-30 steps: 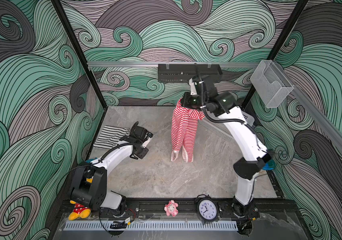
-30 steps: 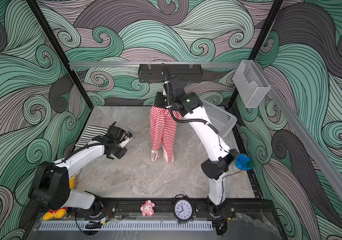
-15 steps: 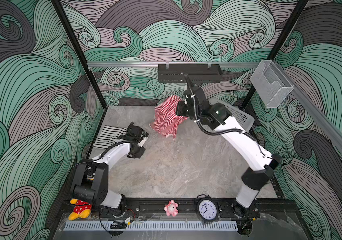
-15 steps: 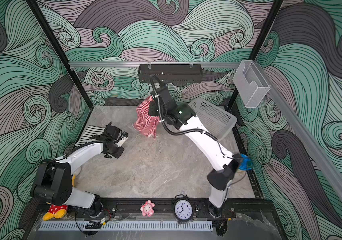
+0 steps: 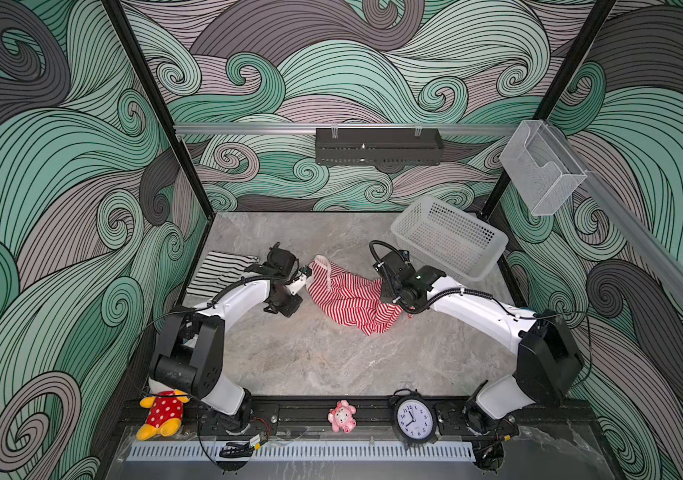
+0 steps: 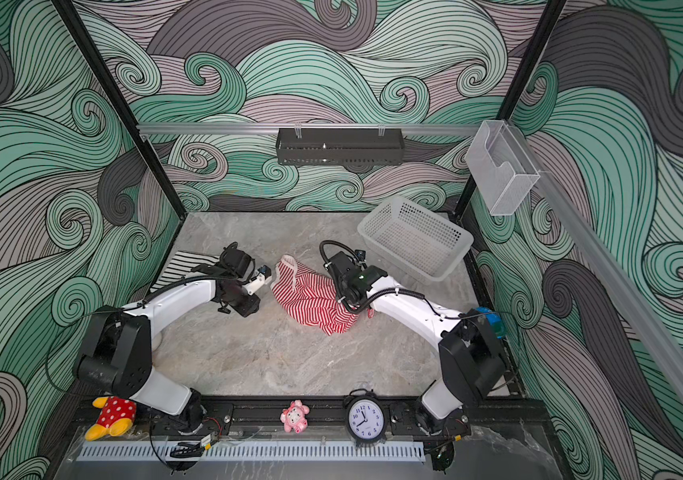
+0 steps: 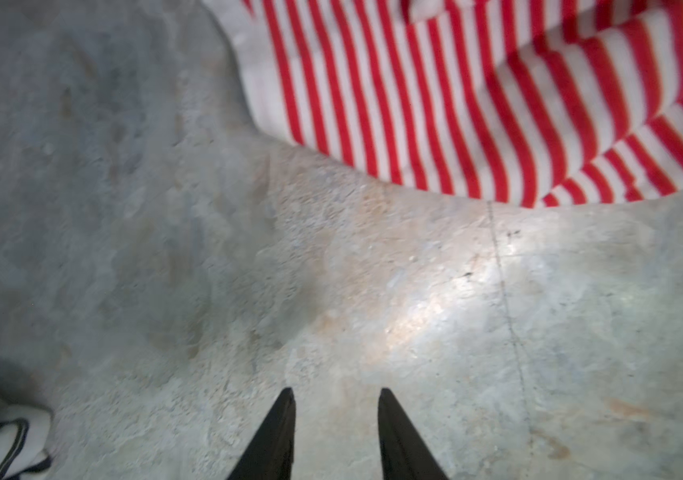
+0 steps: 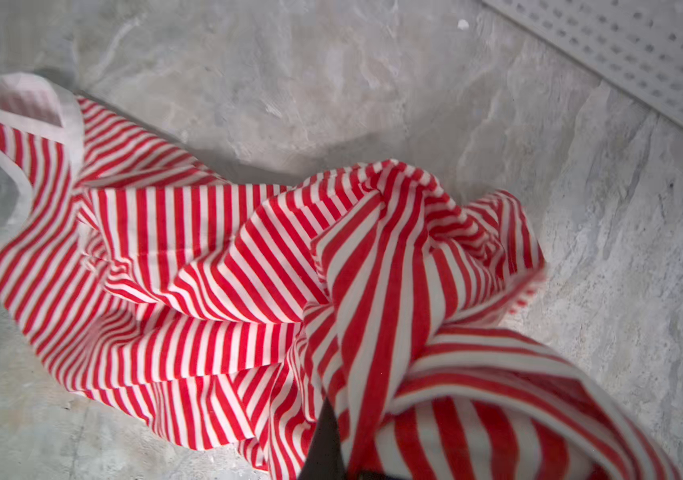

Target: Fold and stack the tank tops

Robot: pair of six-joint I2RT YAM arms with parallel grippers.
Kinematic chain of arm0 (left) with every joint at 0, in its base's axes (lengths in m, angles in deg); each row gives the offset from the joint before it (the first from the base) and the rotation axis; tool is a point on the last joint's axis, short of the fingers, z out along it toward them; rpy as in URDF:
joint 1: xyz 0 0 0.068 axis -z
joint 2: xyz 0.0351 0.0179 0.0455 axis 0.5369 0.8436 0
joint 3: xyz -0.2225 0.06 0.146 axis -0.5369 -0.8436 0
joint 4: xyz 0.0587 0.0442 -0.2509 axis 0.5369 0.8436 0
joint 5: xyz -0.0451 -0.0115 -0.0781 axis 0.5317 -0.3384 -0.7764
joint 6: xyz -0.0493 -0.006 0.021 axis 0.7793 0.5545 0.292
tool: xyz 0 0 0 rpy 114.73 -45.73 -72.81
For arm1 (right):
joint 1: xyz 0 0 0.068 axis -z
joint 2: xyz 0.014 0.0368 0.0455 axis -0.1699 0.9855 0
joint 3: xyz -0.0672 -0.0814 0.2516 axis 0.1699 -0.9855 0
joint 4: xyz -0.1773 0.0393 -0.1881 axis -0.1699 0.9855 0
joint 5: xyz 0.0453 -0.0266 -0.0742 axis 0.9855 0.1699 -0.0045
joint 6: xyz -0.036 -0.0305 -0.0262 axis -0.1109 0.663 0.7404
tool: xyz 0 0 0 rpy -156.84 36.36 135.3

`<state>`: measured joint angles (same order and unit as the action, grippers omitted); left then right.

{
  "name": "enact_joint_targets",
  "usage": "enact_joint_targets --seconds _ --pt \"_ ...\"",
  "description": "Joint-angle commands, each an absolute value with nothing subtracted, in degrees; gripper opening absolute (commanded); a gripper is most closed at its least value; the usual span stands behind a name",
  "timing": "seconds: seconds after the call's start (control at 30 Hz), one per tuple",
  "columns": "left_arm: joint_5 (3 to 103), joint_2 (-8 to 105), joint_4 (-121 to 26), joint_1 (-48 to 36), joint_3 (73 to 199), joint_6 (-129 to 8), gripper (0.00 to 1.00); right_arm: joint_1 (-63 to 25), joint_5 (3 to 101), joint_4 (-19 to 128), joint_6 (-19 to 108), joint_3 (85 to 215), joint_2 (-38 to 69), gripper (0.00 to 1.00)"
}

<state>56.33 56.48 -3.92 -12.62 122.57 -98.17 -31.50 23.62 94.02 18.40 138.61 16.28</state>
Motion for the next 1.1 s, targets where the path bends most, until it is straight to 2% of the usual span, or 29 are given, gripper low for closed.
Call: enact_joint_targets --seconds 0.0,0.2,0.43,0.57,0.67,0.77,0.83,0.9,0.97,1.07 --pt "51.28 60.85 -1.57 -8.80 127.21 -100.46 0.38 -31.64 24.87 91.70 15.53 139.11 12.50 0.00" --pt "55.58 76.27 2.10 -5.48 140.95 -99.75 0.38 -32.09 26.66 92.30 14.95 137.85 11.17 0.00" --pt "67.69 94.26 8.20 -5.90 163.22 -98.44 0.37 -36.05 28.12 92.60 12.32 135.15 11.67 0.00" --pt "73.42 105.51 13.37 -6.52 180.86 -99.66 0.37 -40.29 31.01 90.17 10.66 134.99 13.90 0.02" --pt "73.44 115.61 19.85 -7.99 200.55 -99.01 0.37 -44.29 38.12 81.41 11.01 135.43 16.61 0.15" --pt "71.42 121.18 25.04 -9.73 216.94 -96.33 0.37 -46.77 50.36 70.23 13.37 137.86 21.11 0.42" --pt "69.72 117.99 24.17 -10.99 216.31 -94.24 0.37 -48.31 50.25 69.44 14.29 138.66 20.97 0.62" --pt "67.07 110.46 19.67 -12.29 206.95 -93.11 0.37 -49.30 48.52 68.98 15.50 137.60 18.42 0.75" --pt "65.58 100.93 12.65 -13.12 193.61 -93.30 0.37 -49.43 47.92 67.63 16.64 135.44 14.49 0.77" --pt "65.21 87.17 3.95 -13.14 175.25 -95.65 0.38 -48.92 39.56 70.98 15.95 130.98 5.96 0.80"
